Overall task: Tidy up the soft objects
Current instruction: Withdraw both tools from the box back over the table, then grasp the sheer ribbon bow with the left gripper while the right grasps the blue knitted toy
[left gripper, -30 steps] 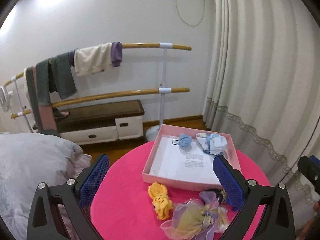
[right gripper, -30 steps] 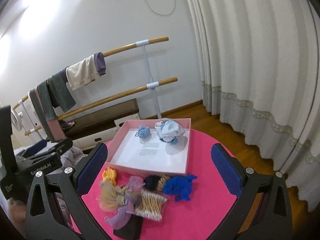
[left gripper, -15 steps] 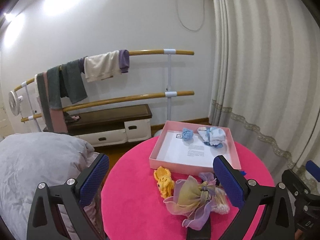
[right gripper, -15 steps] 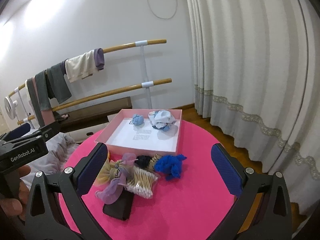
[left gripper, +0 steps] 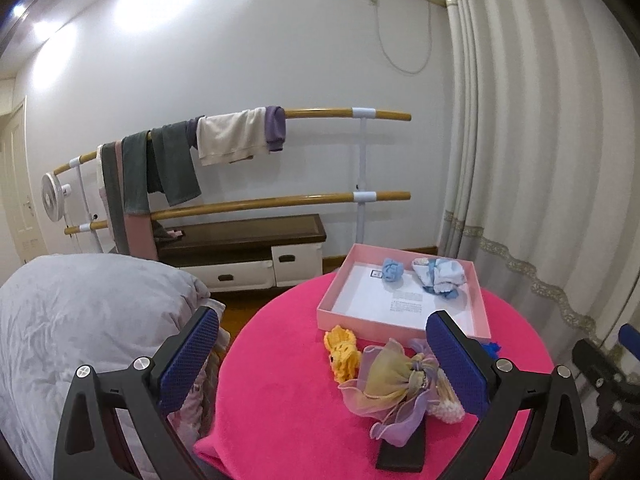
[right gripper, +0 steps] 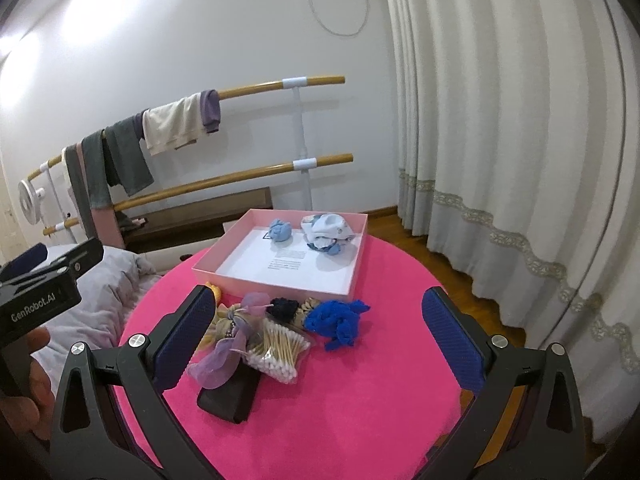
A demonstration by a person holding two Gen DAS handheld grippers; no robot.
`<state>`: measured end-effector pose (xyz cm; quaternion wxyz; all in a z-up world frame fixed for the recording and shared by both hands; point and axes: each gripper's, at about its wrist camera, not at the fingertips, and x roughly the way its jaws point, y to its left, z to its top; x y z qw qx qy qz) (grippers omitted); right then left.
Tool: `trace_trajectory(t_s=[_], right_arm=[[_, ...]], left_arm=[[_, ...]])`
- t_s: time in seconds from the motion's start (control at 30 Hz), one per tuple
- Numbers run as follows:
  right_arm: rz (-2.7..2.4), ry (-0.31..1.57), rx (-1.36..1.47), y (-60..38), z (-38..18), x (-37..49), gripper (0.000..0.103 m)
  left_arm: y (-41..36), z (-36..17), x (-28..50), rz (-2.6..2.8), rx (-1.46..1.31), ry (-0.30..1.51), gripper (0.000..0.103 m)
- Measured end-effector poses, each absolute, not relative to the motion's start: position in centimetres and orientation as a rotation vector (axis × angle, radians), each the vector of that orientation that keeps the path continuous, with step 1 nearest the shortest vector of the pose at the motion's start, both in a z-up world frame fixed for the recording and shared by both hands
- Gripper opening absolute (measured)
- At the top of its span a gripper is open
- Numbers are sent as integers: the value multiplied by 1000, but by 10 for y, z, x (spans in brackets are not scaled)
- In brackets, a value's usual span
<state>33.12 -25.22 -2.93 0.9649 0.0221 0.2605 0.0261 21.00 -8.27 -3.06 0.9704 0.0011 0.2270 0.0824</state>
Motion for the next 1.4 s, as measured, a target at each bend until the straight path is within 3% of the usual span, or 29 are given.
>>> trace_trajectory(t_s=[0.83,1.4], right_arm=[[-16,586,41,-233,-44,345,103],[-69,798,98,-284,-123,419,103]], left_arm=[[-51,-39,229,97,10,549,103],[-95,-96,322,-1,45,763,103]])
